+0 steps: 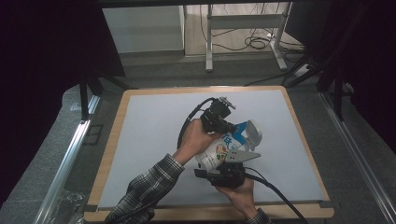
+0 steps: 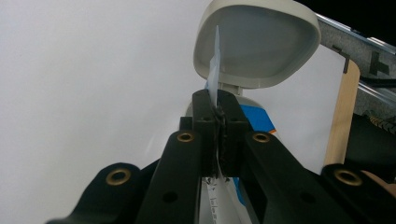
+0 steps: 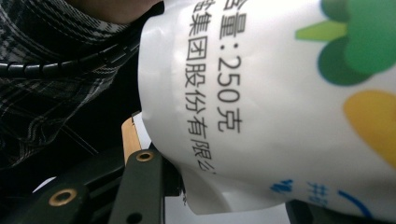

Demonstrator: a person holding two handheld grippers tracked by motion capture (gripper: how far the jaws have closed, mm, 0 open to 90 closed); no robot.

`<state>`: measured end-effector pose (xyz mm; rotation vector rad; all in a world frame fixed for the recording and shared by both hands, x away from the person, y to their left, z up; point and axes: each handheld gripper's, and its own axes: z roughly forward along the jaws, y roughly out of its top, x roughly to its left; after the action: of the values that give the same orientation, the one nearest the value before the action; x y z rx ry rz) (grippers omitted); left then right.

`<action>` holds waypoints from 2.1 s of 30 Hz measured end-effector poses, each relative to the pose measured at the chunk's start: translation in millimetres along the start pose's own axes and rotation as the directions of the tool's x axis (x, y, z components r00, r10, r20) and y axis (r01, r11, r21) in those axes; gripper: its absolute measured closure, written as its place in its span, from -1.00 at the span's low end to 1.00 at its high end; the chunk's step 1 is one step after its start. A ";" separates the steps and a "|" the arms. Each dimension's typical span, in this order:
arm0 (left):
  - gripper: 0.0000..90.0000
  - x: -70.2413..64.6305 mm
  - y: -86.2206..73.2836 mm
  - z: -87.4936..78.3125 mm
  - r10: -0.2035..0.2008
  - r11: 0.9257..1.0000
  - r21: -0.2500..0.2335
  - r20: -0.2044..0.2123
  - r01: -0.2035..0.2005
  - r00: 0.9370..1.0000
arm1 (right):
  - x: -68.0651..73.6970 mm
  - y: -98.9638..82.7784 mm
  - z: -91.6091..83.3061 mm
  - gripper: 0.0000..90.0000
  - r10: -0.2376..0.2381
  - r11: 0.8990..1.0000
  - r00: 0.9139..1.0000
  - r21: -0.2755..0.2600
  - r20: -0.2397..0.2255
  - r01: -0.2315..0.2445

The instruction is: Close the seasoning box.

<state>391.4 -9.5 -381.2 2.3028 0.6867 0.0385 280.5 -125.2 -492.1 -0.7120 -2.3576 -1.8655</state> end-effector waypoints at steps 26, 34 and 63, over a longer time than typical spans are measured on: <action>0.96 0.8 0.6 0.0 -0.003 1.000 0.005 0.001 0.003 1.000 | 1.6 0.5 0.1 0.35 0.005 1.000 1.000 -0.002 0.001 -0.005; 0.96 0.3 2.7 0.4 -0.004 1.000 0.008 -0.001 0.004 1.000 | 2.1 1.4 -0.1 0.34 0.004 1.000 1.000 -0.004 0.004 -0.004; 0.97 -0.9 5.3 -0.7 -0.013 1.000 0.004 -0.007 0.013 1.000 | 2.8 3.1 1.5 0.32 0.014 1.000 1.000 -0.014 -0.006 -0.014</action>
<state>393.0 -12.7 -377.0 2.3033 0.7060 0.0390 279.6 -122.4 -488.8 -0.7219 -2.3318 -1.8781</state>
